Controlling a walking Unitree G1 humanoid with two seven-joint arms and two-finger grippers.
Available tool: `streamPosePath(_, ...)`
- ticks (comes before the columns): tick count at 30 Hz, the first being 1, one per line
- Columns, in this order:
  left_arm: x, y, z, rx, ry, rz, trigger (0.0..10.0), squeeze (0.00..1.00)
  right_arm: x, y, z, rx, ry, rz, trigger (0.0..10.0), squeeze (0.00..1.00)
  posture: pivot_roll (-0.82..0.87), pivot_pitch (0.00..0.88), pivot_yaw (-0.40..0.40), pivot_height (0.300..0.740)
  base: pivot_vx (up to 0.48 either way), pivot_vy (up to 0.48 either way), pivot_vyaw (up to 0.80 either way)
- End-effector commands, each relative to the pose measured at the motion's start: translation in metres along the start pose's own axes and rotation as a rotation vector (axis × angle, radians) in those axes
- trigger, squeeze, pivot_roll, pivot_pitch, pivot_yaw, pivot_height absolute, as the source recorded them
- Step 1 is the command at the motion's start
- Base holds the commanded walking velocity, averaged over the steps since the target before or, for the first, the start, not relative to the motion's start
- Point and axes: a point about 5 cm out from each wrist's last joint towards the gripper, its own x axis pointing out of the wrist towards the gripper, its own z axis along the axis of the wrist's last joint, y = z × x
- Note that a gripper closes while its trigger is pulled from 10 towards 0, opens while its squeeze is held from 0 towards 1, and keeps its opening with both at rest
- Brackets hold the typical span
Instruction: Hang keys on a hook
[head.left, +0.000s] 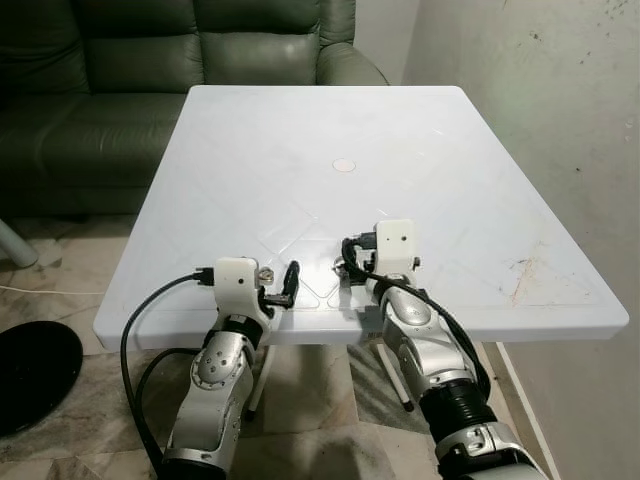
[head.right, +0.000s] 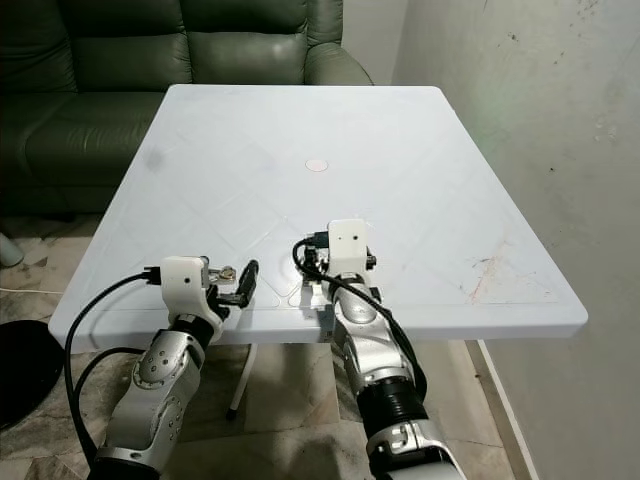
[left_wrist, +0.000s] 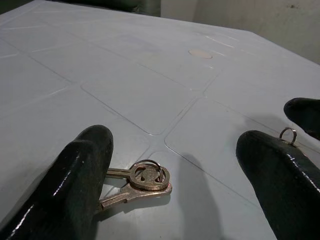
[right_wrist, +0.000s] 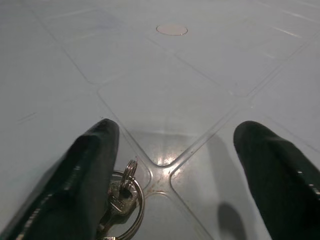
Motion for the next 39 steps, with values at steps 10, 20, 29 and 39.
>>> streamPosePath(10, 0.0, -0.008, 0.001, -0.012, 0.001, -0.001, 10.0, 0.0, 0.002, 0.008, -0.005, -0.004, 0.05, 0.045, 10.0, 0.0, -0.01, 0.073, -0.034, 0.732, 0.0, 0.0, 0.0)
streamPosePath(20, 0.0, -0.009, 0.0, -0.009, 0.001, -0.004, 10.0, 0.0, -0.002, 0.014, -0.01, -0.082, 0.045, 0.065, 0.9, 0.0, -0.01, 0.066, -0.035, 0.732, 0.0, 0.0, 0.0)
streamPosePath(29, 0.0, -0.01, 0.0, -0.007, 0.004, -0.005, 10.0, 0.0, -0.004, 0.014, -0.013, -0.109, 0.051, 0.071, 0.0, 0.0, -0.01, 0.065, -0.035, 0.732, 0.0, 0.0, 0.0)
streamPosePath(39, -0.001, -0.01, -0.001, -0.006, 0.007, -0.001, 10.0, 0.0, -0.005, 0.016, -0.013, -0.112, 0.049, 0.083, 1.1, 0.0, -0.01, 0.07, -0.036, 0.732, 0.0, 0.0, 0.0)
